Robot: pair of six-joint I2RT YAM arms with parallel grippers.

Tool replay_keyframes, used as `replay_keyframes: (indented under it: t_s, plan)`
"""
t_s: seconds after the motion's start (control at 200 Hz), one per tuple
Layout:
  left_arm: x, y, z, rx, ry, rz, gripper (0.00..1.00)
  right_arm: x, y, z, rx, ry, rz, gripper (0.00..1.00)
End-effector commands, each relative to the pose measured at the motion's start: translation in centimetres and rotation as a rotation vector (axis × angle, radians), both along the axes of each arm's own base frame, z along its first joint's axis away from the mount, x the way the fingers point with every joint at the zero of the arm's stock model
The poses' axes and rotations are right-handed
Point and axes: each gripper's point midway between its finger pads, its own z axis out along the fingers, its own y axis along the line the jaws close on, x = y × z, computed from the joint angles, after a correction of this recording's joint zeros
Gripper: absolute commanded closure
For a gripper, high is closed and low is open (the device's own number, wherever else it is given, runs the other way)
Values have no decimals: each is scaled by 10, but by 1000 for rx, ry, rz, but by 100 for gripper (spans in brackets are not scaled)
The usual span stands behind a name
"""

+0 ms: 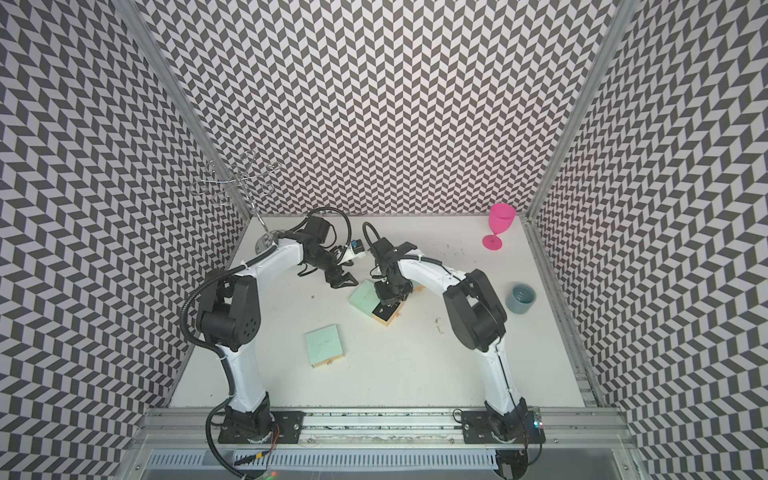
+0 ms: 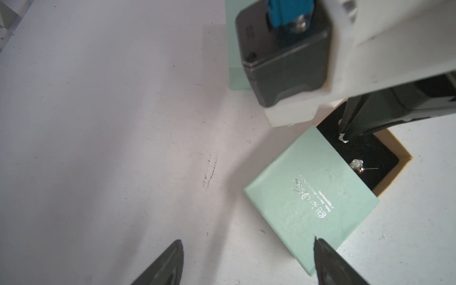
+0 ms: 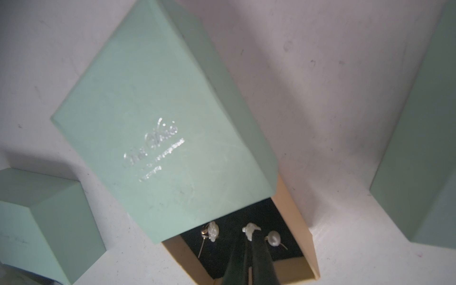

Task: Place the earrings into the drawer-style jewelry box
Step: Insert the earring into the inner lining.

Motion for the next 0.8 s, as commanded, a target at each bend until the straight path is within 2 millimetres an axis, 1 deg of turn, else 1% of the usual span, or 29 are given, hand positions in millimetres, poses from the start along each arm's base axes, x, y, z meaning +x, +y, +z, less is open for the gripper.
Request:
replay_keyframes:
  t_s: [0.0,0.145,0.305,0.796]
  plan:
    - [0,-2,9,-23,-3,-18,16,-1,5,-1,8,-11,11,92]
    - [-1,-1,8,-23,0,-17,16,-6,2,-7,-6,8,13,92]
    - [-2,-1,8,-21,-3,-20,16,-5,2,-9,-6,6,13,92]
    - [-3,-1,6,-19,-1,-21,16,-5,3,-27,-18,16,16,92]
